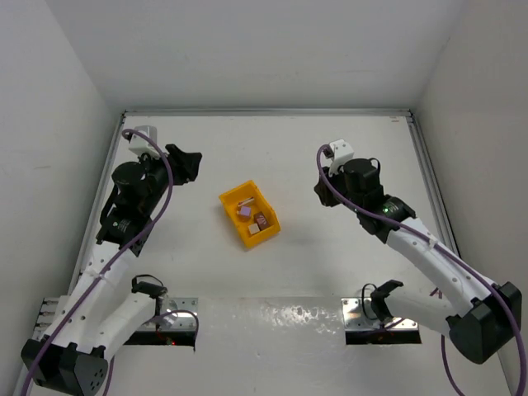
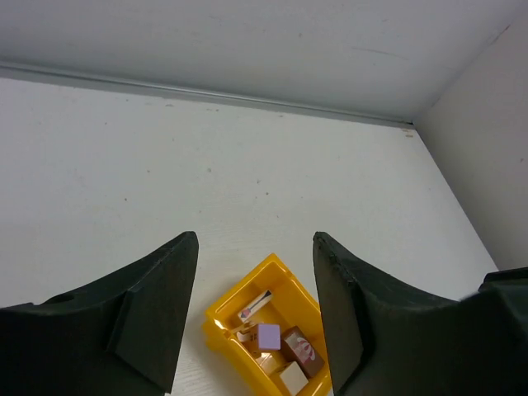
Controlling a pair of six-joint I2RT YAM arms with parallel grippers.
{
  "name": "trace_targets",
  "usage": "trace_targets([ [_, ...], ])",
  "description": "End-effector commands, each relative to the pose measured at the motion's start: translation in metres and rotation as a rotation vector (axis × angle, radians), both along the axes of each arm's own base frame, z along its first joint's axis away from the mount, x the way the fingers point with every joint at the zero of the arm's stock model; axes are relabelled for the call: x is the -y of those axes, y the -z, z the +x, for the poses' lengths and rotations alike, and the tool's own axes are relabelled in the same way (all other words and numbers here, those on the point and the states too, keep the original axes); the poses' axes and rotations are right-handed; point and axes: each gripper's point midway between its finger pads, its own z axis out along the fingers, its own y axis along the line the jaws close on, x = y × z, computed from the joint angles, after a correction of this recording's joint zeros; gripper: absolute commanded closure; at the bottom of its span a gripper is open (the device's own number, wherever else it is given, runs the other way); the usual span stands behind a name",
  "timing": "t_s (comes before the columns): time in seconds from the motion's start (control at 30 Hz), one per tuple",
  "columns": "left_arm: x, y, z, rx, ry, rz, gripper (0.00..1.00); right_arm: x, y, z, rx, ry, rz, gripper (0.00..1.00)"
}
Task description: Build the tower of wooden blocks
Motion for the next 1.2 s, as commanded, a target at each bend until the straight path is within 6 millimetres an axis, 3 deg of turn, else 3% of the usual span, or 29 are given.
trace_targets([
  [0.0,-0.002,-0.024,-0.002,0.073,0.004,-0.007,0.45,-0.009,-0.034,0.005,0.081,-0.029,0.017,0.76],
  [0.07,-0.004,-0.023,-0.001,0.072,-0.005,-0.005,0.45,-0.011,-0.038,0.006,0.091,-0.043,0.002,0.78],
  [0.13,-0.006,-0.023,-0.003,0.074,-0.011,-0.002,0.46,-0.015,-0.039,0.007,0.094,-0.06,-0.007,0.88],
  [0.17,-0.006,-0.023,-0.003,0.076,-0.012,0.0,0.48,-0.022,-0.042,0.005,0.098,-0.082,-0.007,1.0],
  [0.23,-0.003,-0.028,-0.007,0.1,0.012,0.0,0.51,-0.03,-0.04,0.004,0.096,-0.108,-0.018,1.0],
  [0.3,-0.003,-0.034,-0.01,0.125,0.014,-0.003,0.62,-0.046,-0.033,0.001,0.088,-0.142,-0.057,1.0],
  [0.33,-0.005,-0.034,-0.011,0.13,0.009,-0.003,0.77,-0.051,-0.03,0.001,0.09,-0.154,-0.089,1.0],
  [0.37,-0.007,-0.034,-0.012,0.133,-0.003,0.0,0.84,-0.065,-0.019,-0.005,0.07,-0.188,-0.125,1.0],
  [0.4,-0.01,-0.037,-0.013,0.143,-0.017,0.003,0.91,-0.07,-0.021,-0.002,0.078,-0.18,-0.147,1.0],
  [0.47,-0.024,-0.036,-0.011,0.132,-0.101,0.001,1.0,-0.093,-0.013,-0.013,0.066,-0.243,-0.176,1.0],
  [0.6,-0.07,-0.029,-0.011,0.077,-0.356,-0.003,1.0,-0.139,0.015,-0.024,0.027,-0.317,-0.223,0.83],
  [0.67,-0.079,-0.026,-0.014,0.058,-0.407,-0.001,0.94,-0.159,0.022,-0.033,0.012,-0.358,-0.21,0.65],
  [0.77,-0.087,-0.028,-0.017,0.068,-0.444,-0.009,0.84,-0.185,0.043,-0.042,-0.045,-0.401,-0.189,0.53],
  [0.8,-0.088,-0.029,-0.018,0.072,-0.444,-0.01,0.83,-0.194,0.054,-0.042,-0.069,-0.41,-0.185,0.52],
  [0.9,-0.088,-0.029,-0.019,0.07,-0.447,-0.007,0.79,-0.221,0.059,-0.04,-0.078,-0.44,-0.167,0.49],
  [1.17,-0.09,-0.029,-0.021,0.071,-0.455,-0.002,0.78,-0.248,0.091,-0.031,-0.133,-0.441,-0.18,0.51],
])
